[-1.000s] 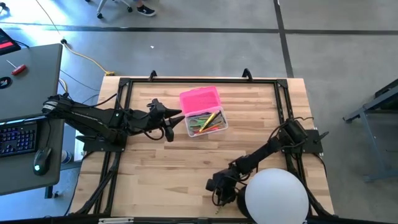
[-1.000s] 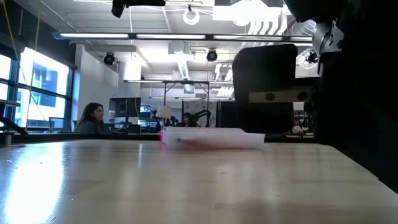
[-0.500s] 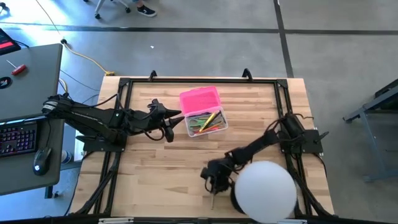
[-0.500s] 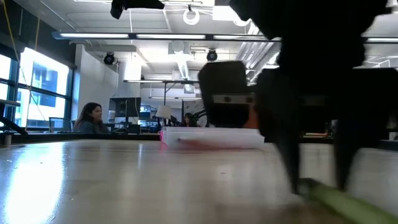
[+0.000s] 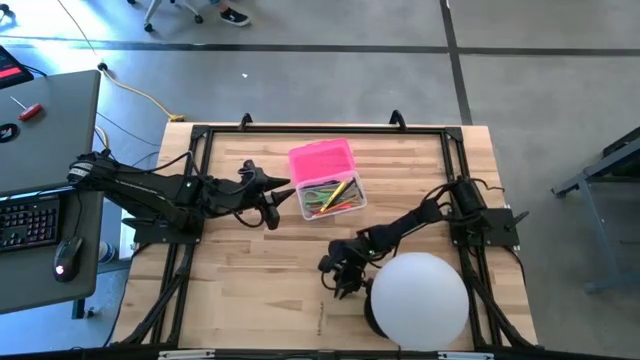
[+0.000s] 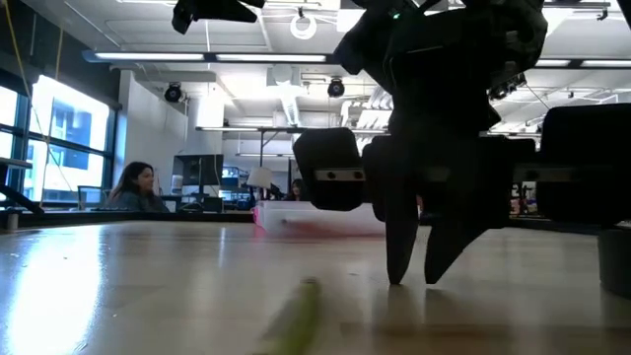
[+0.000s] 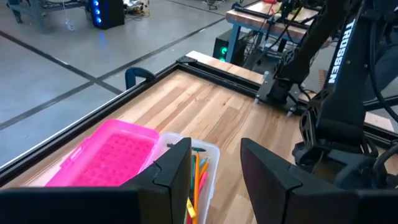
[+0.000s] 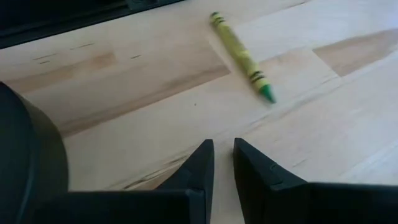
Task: Pick & place school supplies into a supply box
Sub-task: Put the green crayon into the pink supply box
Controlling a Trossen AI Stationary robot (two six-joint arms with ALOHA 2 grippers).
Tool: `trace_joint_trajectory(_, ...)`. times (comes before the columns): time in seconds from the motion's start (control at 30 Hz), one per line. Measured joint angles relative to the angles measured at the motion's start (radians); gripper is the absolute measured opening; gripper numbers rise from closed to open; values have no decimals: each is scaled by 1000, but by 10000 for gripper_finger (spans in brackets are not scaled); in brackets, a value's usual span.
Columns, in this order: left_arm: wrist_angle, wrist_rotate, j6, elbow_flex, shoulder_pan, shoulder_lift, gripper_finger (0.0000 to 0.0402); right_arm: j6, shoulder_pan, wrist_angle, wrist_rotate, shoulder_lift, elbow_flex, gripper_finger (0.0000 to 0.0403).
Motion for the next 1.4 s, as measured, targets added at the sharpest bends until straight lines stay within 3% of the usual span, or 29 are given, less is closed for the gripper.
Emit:
trace_joint_trajectory(0.13, 0, 0, 0, 0, 0, 0, 170, -62, 14, 31, 3, -16, -1, 61)
trace_joint_trajectory(0.3, 0, 0, 2, 0, 0, 0, 170, -125, 10, 227, 8, -35, -1, 83)
trace_joint_trajectory(0.47, 18, 0, 2, 0, 0, 0, 170, -195, -10, 229, -166, -28, 43, 84)
trace_joint_trajectory(0.57, 15, 45, -13, 0, -1, -6, 170, -184, -12, 159, -173, -9, 99, 78)
trace_joint_trajectory(0.73, -123, 135, -190, 0, -88, -8, 170, -188, -45, 74, -145, -6, 143, 68)
trace_joint_trajectory(0.87, -242, 94, -429, -1, -264, 34, 170, -146, -107, 54, -155, -23, 143, 62)
trace_joint_trajectory(1.13, -171, -154, -889, 1, -607, 279, 170, -112, -219, -40, -159, -93, 144, 59)
trace_joint_trajectory(1.3, -57, -158, -1048, 11, -656, 513, 170, -70, -251, -85, -159, -135, 143, 59)
trace_joint_trajectory(1.4, -45, -140, -1073, 83, -654, 648, 170, -23, -258, -107, -159, -146, 143, 59)
